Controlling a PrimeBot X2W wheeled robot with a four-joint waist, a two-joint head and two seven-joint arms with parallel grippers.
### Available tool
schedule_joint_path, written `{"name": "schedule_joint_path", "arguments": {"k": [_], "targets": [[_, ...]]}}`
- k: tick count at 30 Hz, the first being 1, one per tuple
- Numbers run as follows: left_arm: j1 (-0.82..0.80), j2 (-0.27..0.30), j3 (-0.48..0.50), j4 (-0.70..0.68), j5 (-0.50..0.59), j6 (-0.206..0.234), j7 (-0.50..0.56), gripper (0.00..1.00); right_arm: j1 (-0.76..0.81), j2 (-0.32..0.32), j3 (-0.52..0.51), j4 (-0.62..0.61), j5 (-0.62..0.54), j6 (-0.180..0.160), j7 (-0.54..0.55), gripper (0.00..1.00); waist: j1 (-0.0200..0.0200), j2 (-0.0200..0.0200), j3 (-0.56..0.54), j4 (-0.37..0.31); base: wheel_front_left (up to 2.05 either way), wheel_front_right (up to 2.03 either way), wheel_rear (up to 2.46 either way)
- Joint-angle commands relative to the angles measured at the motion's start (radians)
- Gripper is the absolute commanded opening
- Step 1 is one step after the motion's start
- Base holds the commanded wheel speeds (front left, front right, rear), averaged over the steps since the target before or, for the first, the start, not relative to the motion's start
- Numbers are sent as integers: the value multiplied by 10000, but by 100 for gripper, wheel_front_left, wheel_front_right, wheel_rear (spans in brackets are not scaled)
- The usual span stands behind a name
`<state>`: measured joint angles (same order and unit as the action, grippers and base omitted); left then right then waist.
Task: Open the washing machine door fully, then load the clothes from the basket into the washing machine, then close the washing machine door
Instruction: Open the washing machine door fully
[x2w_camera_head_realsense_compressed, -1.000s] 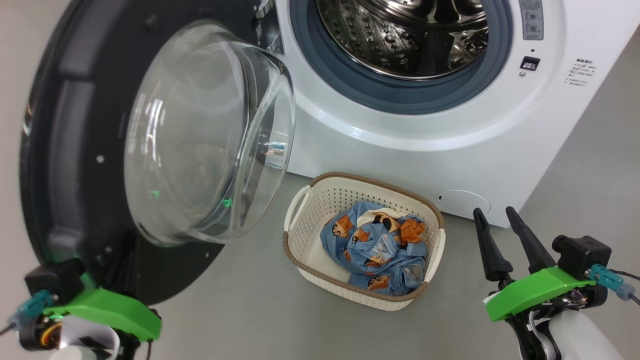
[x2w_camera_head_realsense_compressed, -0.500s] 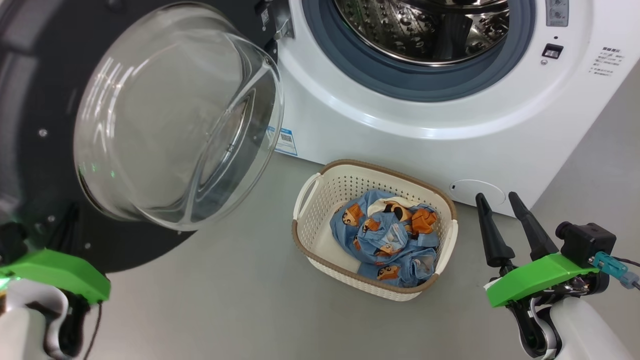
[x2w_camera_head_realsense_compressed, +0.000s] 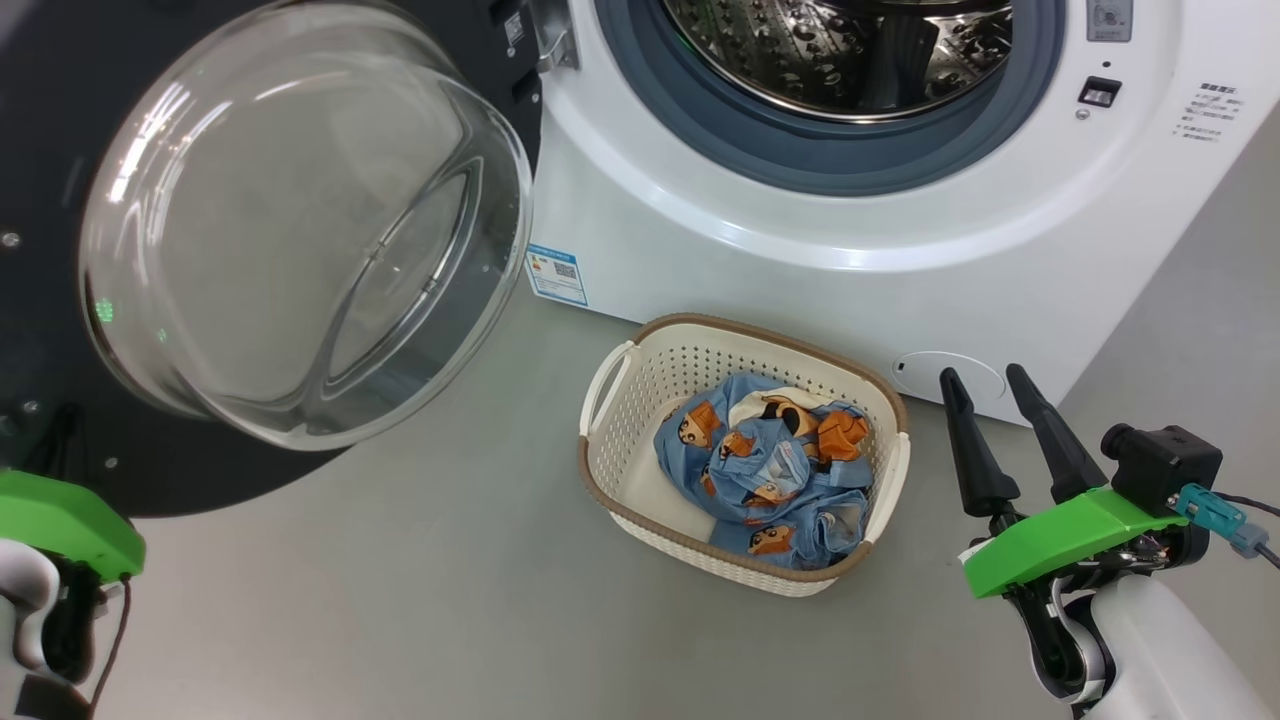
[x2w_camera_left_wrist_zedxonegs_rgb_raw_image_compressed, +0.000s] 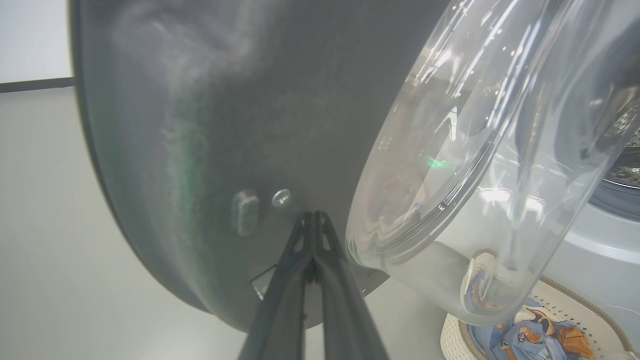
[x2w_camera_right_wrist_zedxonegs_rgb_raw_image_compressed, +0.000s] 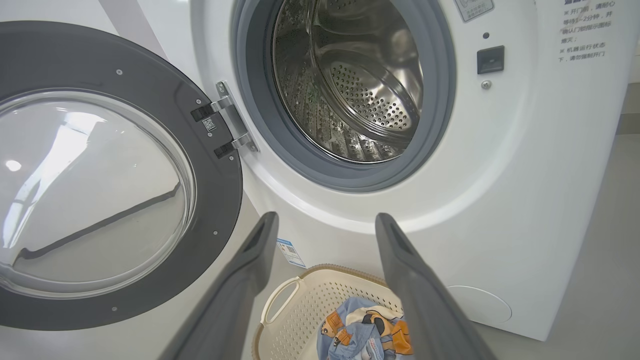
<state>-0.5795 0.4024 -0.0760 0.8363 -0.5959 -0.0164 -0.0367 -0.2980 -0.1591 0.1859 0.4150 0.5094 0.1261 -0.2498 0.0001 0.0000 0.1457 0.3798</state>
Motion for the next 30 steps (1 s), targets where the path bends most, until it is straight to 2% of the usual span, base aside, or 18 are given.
{"name": "schedule_joint_path", "arguments": {"k": [1,16,30], "targets": [[-563,802,374,105,6,-25,-187,0,-223,0,179,-212,91,46,-120,100,0,0,-16,-67,0,0,0],[-900,720,23,969,60,-549,-813,0,-192,6,85,-194,143,46,-120,100,0,0,-128,-103,0,0,0],[45,191,-410,-101,18,-810,-1439,0,-13,-19,44,-217,166,46,-120,100,0,0,-449,-124,0,0,0]]}}
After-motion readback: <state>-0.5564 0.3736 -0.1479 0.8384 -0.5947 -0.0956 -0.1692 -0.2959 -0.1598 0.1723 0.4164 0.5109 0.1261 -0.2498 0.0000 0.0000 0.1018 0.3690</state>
